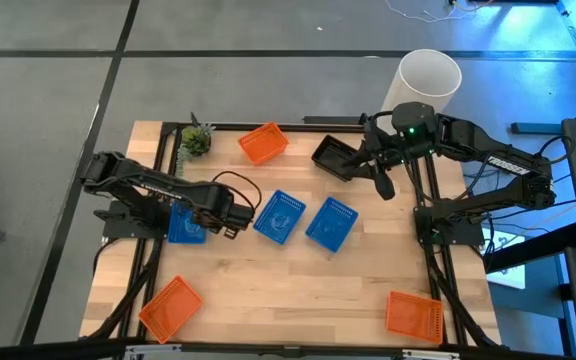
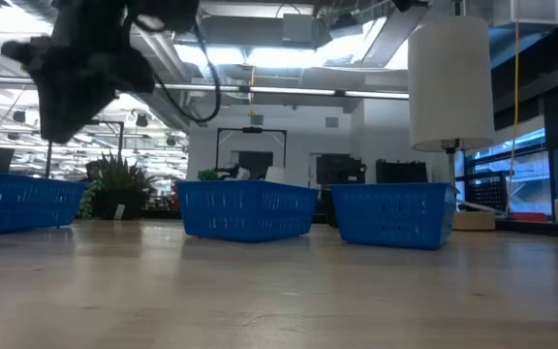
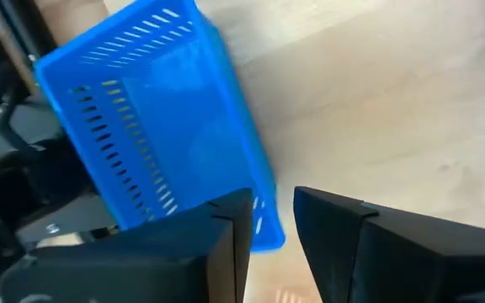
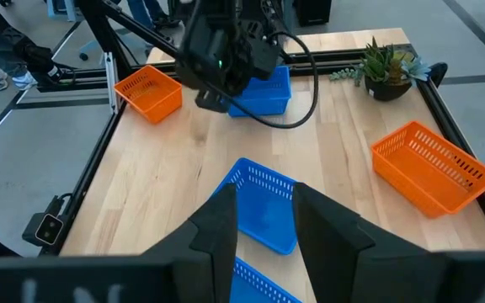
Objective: Stack baskets by color
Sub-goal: Stack the left blue bin on the middle blue bin
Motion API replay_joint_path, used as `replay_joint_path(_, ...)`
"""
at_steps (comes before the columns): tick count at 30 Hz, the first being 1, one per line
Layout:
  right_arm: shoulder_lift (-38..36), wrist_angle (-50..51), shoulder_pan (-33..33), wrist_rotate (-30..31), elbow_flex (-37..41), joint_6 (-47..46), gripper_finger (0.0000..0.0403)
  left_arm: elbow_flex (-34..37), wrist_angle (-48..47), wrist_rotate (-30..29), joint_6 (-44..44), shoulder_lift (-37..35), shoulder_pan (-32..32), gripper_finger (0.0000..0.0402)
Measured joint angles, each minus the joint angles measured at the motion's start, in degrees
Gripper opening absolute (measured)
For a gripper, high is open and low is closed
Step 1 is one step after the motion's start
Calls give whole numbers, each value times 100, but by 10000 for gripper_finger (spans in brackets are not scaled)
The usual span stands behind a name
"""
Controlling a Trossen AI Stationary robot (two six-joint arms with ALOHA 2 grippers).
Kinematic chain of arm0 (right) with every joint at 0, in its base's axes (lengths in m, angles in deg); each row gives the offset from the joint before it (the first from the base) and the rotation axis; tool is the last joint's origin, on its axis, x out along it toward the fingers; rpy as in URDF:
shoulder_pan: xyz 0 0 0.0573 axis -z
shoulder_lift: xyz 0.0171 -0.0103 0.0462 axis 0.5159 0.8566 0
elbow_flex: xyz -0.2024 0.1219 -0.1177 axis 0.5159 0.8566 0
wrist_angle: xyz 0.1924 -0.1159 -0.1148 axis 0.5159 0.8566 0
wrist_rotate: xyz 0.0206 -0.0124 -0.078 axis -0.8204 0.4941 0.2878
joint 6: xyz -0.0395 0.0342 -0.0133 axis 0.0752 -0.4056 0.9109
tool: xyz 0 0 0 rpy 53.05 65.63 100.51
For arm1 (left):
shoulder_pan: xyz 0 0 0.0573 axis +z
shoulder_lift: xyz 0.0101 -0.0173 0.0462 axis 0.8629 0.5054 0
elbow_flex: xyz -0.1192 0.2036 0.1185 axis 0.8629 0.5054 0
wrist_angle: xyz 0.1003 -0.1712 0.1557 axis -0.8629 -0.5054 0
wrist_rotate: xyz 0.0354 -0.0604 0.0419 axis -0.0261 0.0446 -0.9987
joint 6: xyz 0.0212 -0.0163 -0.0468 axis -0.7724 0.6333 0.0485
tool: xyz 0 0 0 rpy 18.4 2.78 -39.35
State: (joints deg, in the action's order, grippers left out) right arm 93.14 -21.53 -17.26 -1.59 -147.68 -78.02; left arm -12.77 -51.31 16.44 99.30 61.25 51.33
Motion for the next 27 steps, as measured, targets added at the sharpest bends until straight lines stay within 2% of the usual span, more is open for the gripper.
replay_joint_path(7, 0, 2, -1, -1, 0, -6, 115, 421, 30, -154, 489, -2, 4, 81)
replay_joint_path(14, 0, 2, 0, 0, 0, -6, 115, 724, 659, -160, 497, -2, 4, 81)
replay_joint_path(20, 0, 2, 0, -1, 2, -8, 115, 869, 781, -181, 501, -2, 4, 81)
replay_joint_path(27, 0, 2, 0, 0, 2, -8, 115, 877, 799, -554, 514, -2, 4, 81)
